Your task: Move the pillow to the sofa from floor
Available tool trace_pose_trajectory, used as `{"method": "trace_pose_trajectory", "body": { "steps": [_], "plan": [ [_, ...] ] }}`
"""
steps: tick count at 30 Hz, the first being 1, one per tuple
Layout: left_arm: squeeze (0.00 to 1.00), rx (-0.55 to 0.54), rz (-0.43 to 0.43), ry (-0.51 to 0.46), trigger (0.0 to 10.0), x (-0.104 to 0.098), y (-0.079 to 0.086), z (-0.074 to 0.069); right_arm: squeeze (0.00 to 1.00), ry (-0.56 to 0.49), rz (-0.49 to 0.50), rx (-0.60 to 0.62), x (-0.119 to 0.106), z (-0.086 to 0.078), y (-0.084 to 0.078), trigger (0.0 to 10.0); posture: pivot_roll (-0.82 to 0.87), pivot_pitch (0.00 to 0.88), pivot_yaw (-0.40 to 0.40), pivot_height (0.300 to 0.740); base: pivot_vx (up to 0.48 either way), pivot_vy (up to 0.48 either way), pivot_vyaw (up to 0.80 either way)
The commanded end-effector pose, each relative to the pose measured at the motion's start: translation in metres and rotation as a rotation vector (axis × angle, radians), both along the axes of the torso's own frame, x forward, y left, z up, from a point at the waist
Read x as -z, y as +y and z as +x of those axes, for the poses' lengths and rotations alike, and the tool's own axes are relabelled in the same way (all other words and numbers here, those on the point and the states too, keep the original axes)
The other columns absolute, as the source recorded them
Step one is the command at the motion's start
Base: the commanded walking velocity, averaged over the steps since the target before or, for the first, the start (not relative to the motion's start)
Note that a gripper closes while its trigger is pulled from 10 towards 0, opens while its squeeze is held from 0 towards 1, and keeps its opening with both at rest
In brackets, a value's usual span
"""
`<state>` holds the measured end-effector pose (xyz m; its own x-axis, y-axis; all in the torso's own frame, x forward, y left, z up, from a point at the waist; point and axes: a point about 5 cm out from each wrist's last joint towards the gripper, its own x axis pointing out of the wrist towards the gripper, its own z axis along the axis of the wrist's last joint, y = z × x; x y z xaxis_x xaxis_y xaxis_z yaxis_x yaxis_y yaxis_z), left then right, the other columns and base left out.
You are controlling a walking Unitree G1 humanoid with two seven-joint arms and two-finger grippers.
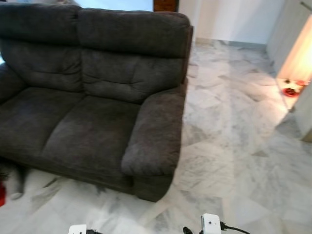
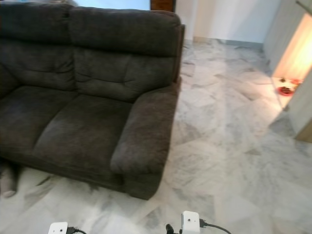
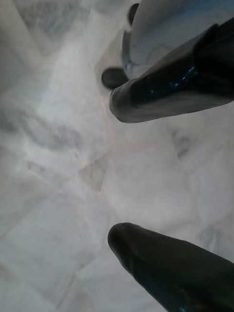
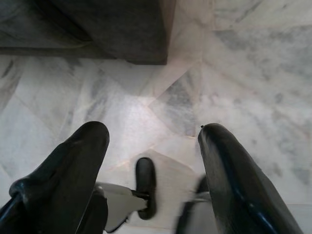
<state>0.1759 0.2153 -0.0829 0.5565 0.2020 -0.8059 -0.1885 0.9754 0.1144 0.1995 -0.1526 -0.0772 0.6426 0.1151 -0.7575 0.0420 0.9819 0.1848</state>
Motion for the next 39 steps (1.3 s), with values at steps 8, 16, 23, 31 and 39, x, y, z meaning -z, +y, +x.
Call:
{"method": "trace_pose_trajectory", "body": {
  "steps": [8,16,23,31,39],
  "plan": [
    [0.00,0.000,-0.006,0.036,10.0,0.0044,-0.0011,-0.0086,0.00,0.012,-0.006,0.013,0.0029,-0.0058,-0.0020,10.0,0.06,0.097,0.056,0.740,0.000,0.465,0.00],
    [0.00,0.005,-0.010,0.036,10.0,0.0045,-0.0009,-0.0089,0.00,0.018,0.000,0.022,0.0035,-0.0067,-0.0022,10.0,0.07,0.099,0.058,0.740,0.000,0.464,0.00],
    [0.00,0.000,-0.015,0.038,10.0,0.0050,-0.0019,-0.0096,0.00,0.019,-0.002,0.020,0.0036,-0.0071,-0.0034,10.0,0.07,0.099,0.055,0.740,0.000,0.463,0.00],
    [0.00,0.001,-0.021,0.038,10.0,0.0051,-0.0036,-0.0090,0.00,0.018,-0.011,0.013,0.0030,-0.0060,-0.0052,10.0,0.06,0.090,0.057,0.740,0.000,0.461,0.00],
    [0.00,-0.008,-0.025,0.040,10.0,0.0057,-0.0037,-0.0104,0.00,0.025,-0.022,-0.002,0.0035,-0.0068,-0.0061,10.0,0.06,0.074,0.056,0.740,0.000,0.459,0.00]
  ]
}}
